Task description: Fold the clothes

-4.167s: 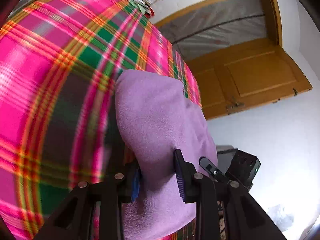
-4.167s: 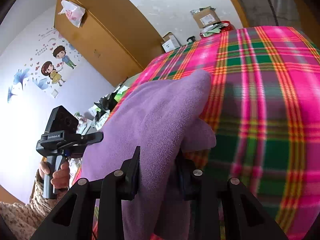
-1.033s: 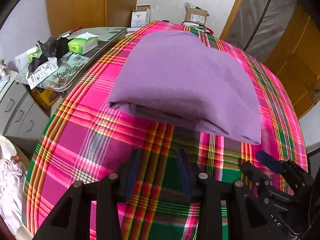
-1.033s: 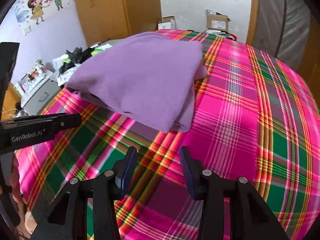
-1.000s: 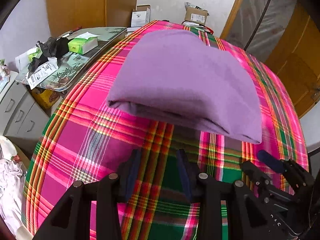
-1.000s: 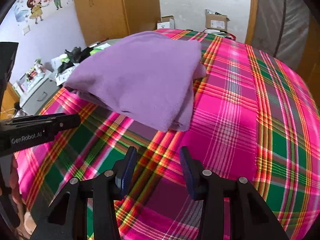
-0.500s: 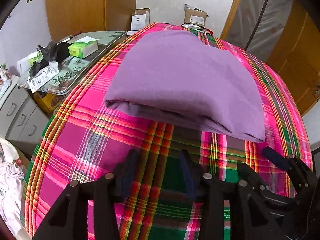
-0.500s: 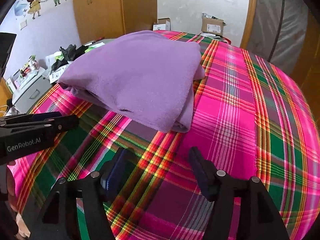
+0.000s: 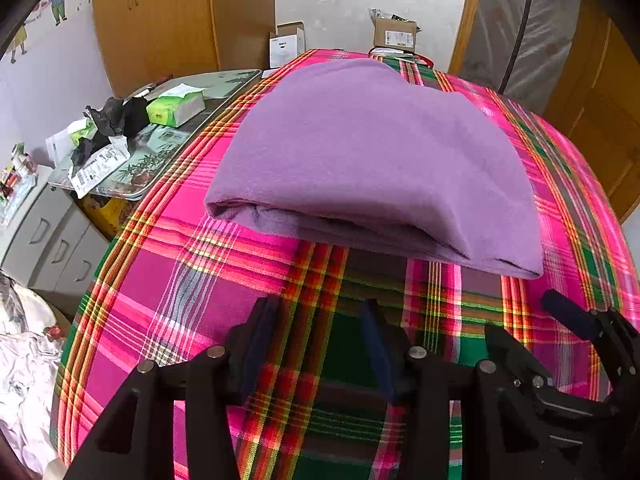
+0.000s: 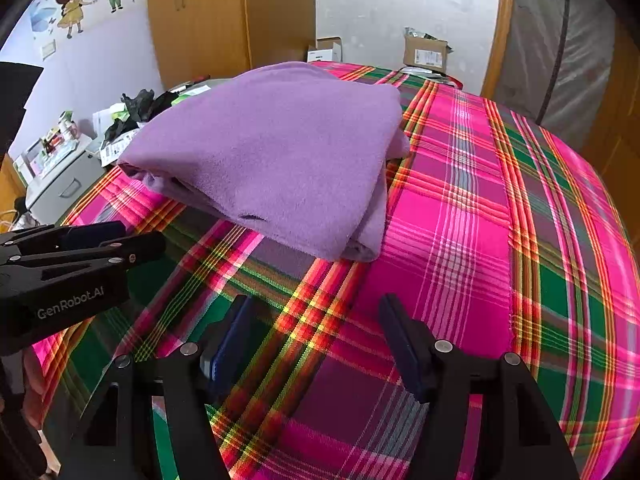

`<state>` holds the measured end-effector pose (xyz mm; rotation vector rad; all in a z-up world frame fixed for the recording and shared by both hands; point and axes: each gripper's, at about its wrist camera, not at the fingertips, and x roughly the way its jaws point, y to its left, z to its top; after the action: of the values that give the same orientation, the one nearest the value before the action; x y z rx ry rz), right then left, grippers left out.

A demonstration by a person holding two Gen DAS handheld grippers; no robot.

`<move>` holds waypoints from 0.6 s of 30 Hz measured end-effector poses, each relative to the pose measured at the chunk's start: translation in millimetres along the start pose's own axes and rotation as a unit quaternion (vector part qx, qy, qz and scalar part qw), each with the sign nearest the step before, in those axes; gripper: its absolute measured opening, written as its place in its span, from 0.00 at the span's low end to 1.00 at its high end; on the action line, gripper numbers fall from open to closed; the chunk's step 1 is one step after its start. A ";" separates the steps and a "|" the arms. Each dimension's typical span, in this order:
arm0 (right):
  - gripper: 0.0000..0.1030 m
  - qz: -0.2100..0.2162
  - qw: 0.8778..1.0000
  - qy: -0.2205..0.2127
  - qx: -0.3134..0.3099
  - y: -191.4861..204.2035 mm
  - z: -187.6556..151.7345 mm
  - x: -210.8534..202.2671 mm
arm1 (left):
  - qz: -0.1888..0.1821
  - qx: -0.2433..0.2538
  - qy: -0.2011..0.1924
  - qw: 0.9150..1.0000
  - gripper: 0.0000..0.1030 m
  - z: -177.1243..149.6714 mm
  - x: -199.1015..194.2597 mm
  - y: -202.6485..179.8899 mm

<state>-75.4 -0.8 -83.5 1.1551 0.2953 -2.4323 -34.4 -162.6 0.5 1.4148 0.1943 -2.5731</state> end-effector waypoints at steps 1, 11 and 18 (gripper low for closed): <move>0.66 0.000 1.000 0.000 0.000 0.0 -0.2 -0.2 | 0.004 0.000 -0.001 1.000 0.46 -0.3 0.1 -0.6; 0.66 0.000 1.000 0.000 -0.001 -0.5 -0.2 0.0 | 0.009 -0.007 -0.009 1.000 0.48 -6.3 -2.8 -3.1; 0.66 0.001 1.000 0.000 -0.001 -1.1 -0.2 0.2 | -0.002 -0.011 -0.010 1.000 0.52 -5.1 -2.2 -0.5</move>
<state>-75.9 0.2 -83.8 1.1537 0.2965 -2.4304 -29.2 -160.7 -0.4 1.3827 0.2233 -2.5782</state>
